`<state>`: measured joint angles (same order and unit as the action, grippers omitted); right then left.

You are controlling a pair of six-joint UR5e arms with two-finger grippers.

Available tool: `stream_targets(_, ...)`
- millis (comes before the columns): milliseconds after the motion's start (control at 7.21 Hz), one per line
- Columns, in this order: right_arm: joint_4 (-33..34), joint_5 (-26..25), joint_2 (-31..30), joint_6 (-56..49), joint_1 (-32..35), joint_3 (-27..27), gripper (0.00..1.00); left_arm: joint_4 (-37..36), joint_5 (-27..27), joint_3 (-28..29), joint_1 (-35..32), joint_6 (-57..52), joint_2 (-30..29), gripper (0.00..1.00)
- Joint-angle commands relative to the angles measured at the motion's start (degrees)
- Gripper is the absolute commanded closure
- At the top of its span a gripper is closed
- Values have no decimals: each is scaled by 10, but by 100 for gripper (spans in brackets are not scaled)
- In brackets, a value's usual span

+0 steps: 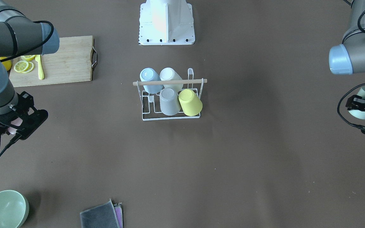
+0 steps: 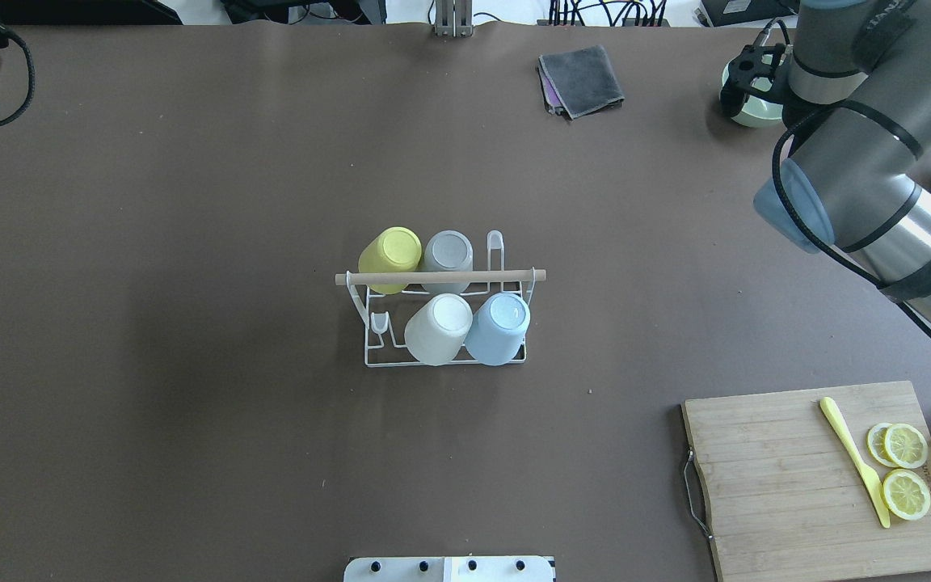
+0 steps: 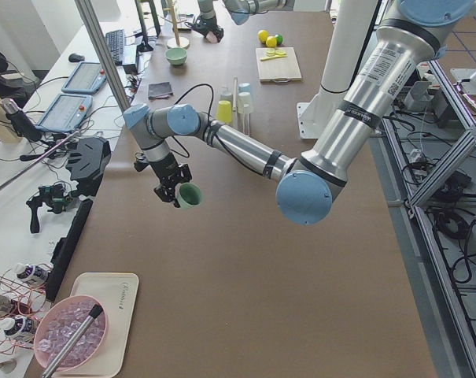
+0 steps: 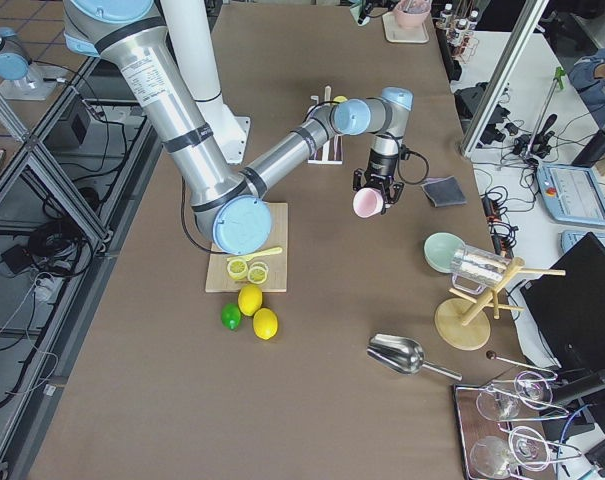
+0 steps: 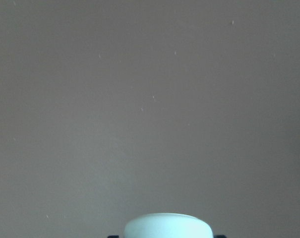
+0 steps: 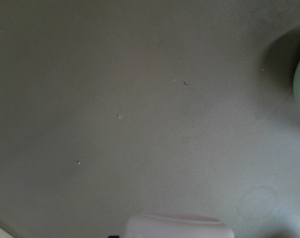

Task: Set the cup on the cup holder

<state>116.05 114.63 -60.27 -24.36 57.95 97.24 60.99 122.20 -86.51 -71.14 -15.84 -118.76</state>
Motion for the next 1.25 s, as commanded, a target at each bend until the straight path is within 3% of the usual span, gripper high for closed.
stream_targets(0,-79,76,-12,45,11,1,100,164,1,-7,-1,28,3,100)
stream_targets(139,-168,120,-51,41,16,-1,100,247,1,-8,7,92,2,100)
stream_targets(277,-257,129,-76,99,16,-3,100,338,-2,-9,17,179,2,100)
stream_targets(555,-321,185,-98,154,16,5,100,503,-4,-7,43,279,4,100)
stream_targets(693,-324,183,-93,193,15,2,100,591,-4,-7,55,312,4,100)
stream_targets(971,-390,187,-87,160,15,-44,100,796,1,-10,77,359,48,100)
stream_targets(1109,-445,199,-77,156,15,-78,100,903,34,9,91,394,68,100)
